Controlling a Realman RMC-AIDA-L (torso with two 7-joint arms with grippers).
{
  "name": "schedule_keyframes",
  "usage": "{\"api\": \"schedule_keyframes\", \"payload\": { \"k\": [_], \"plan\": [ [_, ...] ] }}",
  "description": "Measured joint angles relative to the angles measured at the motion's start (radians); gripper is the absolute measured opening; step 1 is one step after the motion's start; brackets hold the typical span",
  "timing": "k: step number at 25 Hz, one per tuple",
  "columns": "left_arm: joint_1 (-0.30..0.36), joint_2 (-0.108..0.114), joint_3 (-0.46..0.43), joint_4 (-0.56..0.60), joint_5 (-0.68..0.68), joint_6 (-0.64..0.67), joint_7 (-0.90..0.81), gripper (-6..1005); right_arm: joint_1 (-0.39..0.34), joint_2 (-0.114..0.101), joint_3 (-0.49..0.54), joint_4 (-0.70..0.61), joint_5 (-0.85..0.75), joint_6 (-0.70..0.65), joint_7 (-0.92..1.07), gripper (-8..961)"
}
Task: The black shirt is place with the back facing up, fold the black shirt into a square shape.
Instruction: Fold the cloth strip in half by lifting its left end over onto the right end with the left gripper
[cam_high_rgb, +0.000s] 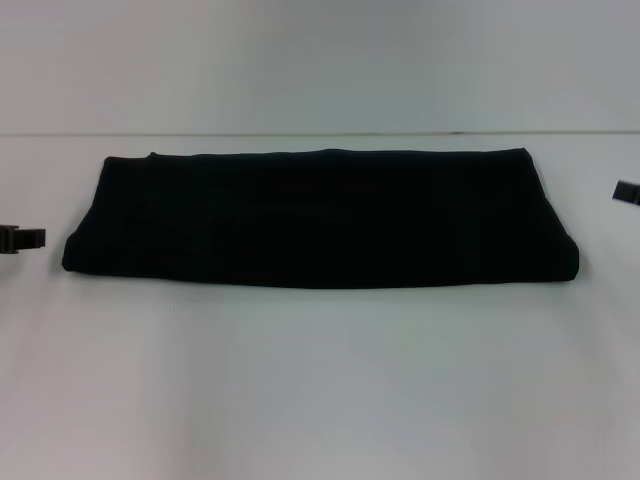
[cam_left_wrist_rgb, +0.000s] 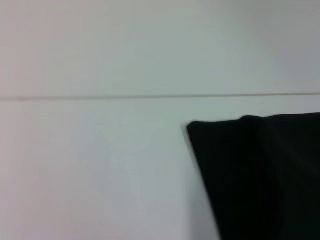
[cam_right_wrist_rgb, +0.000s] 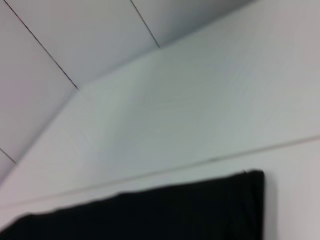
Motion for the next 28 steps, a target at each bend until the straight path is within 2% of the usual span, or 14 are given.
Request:
{"api": "schedule_keyframes", "payload": {
  "k": [5, 6, 7, 13, 17, 22, 28],
  "plan": [
    [-0.003, 0.004, -0.003, 0.037, -0.007, 0.202, -0.102, 433, -0.008, -0.003, -0.002, 0.001, 0.077, -0.075, -0.032, 513],
    [-0.003, 0.004, -0.003, 0.037, -0.007, 0.202, -0.102, 456, -0.005, -0.004, -0.005, 0.002, 0.079, -0.085, -0.033, 552],
    [-0.026, 0.013, -0.008, 0.029, -0.008, 0.301, -0.14, 478, 0.002, -0.004, -0.01, 0.003, 0.079, -0.095, -0.033, 590],
    [-0.079, 0.038, -0.01, -0.039, -0.009, 0.396, -0.231, 753, 0.043, -0.003, -0.061, 0.001, 0.079, -0.149, -0.056, 850],
    [-0.12, 0.056, -0.034, -0.138, -0.023, 0.398, -0.298, 859, 0.078, -0.003, -0.07, 0.0, 0.076, -0.152, -0.084, 875],
    [-0.142, 0.06, -0.155, -0.232, -0.067, 0.364, -0.369, 858, 0.108, -0.008, -0.071, -0.007, 0.079, -0.133, -0.108, 906],
    [-0.126, 0.065, -0.292, -0.313, -0.071, 0.302, -0.466, 856, 0.141, -0.017, -0.088, -0.011, 0.077, -0.132, -0.122, 909]
  ]
}}
